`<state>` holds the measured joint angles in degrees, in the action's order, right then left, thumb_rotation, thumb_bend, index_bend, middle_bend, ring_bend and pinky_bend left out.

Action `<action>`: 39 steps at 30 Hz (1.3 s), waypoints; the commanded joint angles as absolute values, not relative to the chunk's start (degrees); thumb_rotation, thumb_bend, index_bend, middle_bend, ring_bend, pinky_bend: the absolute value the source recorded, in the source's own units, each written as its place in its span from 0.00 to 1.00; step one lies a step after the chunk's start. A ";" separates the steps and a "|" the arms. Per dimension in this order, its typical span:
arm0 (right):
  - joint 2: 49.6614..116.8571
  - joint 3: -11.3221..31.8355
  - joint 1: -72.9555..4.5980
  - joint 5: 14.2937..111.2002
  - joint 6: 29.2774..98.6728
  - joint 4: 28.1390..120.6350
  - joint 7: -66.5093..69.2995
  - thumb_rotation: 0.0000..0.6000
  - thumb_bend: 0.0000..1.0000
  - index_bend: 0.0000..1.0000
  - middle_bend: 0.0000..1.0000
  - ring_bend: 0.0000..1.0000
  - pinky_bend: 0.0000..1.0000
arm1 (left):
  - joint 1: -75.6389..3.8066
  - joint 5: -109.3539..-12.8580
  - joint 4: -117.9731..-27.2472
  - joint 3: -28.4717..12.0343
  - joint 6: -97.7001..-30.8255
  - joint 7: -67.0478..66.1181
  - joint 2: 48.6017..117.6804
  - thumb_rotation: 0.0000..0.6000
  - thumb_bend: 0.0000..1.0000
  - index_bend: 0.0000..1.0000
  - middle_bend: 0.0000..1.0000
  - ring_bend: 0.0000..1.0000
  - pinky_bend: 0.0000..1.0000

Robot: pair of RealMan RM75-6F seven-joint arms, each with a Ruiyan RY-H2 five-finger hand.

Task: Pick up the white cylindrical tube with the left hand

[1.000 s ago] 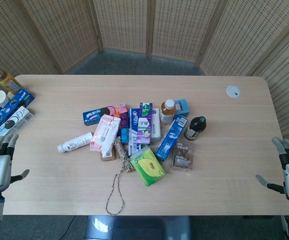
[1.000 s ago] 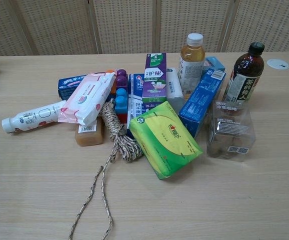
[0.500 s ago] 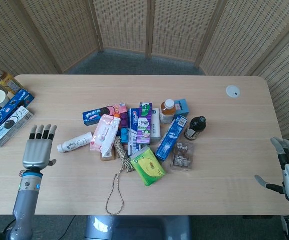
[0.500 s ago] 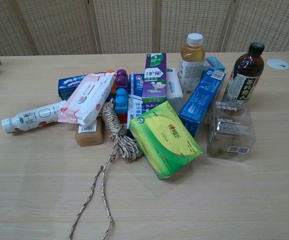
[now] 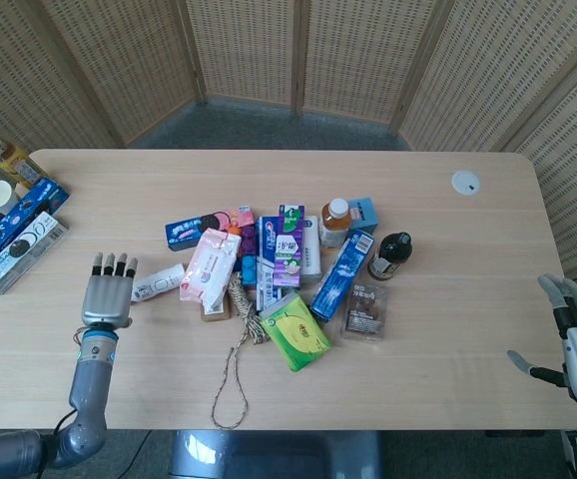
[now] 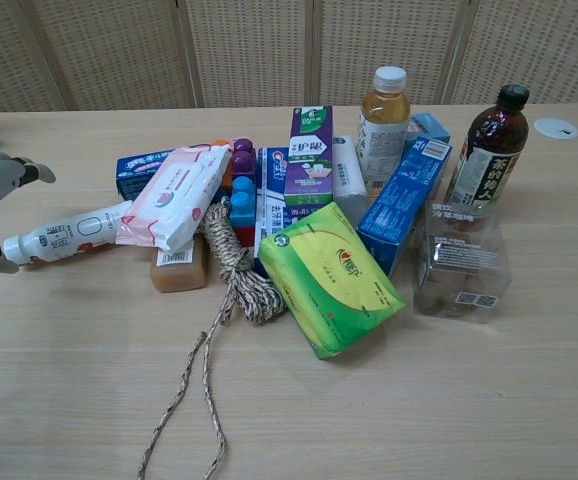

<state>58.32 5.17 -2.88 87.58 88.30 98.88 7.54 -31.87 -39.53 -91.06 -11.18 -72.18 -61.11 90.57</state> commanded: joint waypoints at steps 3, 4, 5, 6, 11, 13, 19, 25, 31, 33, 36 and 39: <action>58.31 5.19 -2.91 87.46 88.23 98.83 7.70 1.00 0.00 0.00 0.00 0.00 0.00 | -33.51 -37.35 -87.57 -11.40 -71.60 -60.71 93.08 1.00 0.00 0.12 0.00 0.00 0.01; 58.31 5.19 -2.92 87.45 88.21 98.81 7.71 1.00 0.00 0.00 0.00 0.00 0.00 | -33.72 -37.11 -86.96 -11.37 -71.51 -60.62 93.44 1.00 0.00 0.13 0.00 0.00 0.02; 58.32 5.19 -2.93 87.45 88.21 98.78 7.68 1.00 0.00 0.00 0.00 0.00 0.00 | -33.97 -36.76 -86.15 -11.31 -71.35 -60.52 93.89 1.00 0.00 0.13 0.00 0.00 0.02; 58.34 5.19 -2.94 87.48 88.22 98.77 7.63 1.00 0.00 0.00 0.00 0.00 0.00 | -34.14 -36.48 -85.54 -11.28 -71.20 -60.42 94.20 1.00 0.00 0.13 0.00 0.00 0.03; 58.44 5.11 -2.99 87.58 88.15 98.75 7.46 1.00 0.00 0.00 0.00 0.00 0.00 | -35.04 -35.27 -82.75 -11.11 -70.20 -59.70 95.83 1.00 0.00 0.14 0.00 0.00 0.08; 58.48 5.12 -3.01 87.55 88.13 98.75 7.42 1.00 0.00 0.00 0.00 0.00 0.00 | -35.36 -35.31 -81.88 -10.95 -69.92 -59.38 96.40 1.00 0.00 0.15 0.00 0.00 0.10; 58.48 5.11 -3.00 87.58 88.20 98.73 7.55 1.00 0.00 0.00 0.00 0.00 0.00 | -36.54 -35.24 -77.88 -10.57 -70.03 -59.63 98.79 1.00 0.00 0.18 0.06 0.01 0.27; 58.43 4.99 -3.05 87.78 88.10 98.70 7.92 1.00 0.00 0.00 0.00 0.00 0.00 | -37.67 -35.20 -72.05 -9.87 -69.57 -60.90 101.90 1.00 0.00 0.27 0.10 0.08 0.39; 58.32 4.97 -3.11 87.86 88.04 98.64 8.49 1.00 0.00 0.00 0.00 0.00 0.00 | -38.33 -37.46 -65.42 -9.01 -69.12 -60.23 105.63 1.00 0.00 0.52 0.39 0.44 0.68; 58.29 4.97 -3.12 87.80 88.00 98.55 8.61 1.00 0.00 0.00 0.00 0.00 0.00 | -38.28 -38.02 -63.60 -8.66 -68.92 -60.24 106.69 1.00 0.00 0.62 0.49 0.53 0.76; 58.20 4.96 -3.12 87.82 88.01 98.52 8.89 1.00 0.00 0.00 0.00 0.00 0.00 | -38.07 -38.45 -62.08 -8.67 -68.99 -60.27 107.62 1.00 0.02 0.75 0.61 0.63 0.84; 58.14 4.94 -3.09 87.83 88.03 98.47 9.03 1.00 0.00 0.00 0.00 0.00 0.00 | -37.73 -39.78 -62.32 -8.85 -69.47 -59.25 107.44 1.00 0.03 0.79 0.66 0.69 0.86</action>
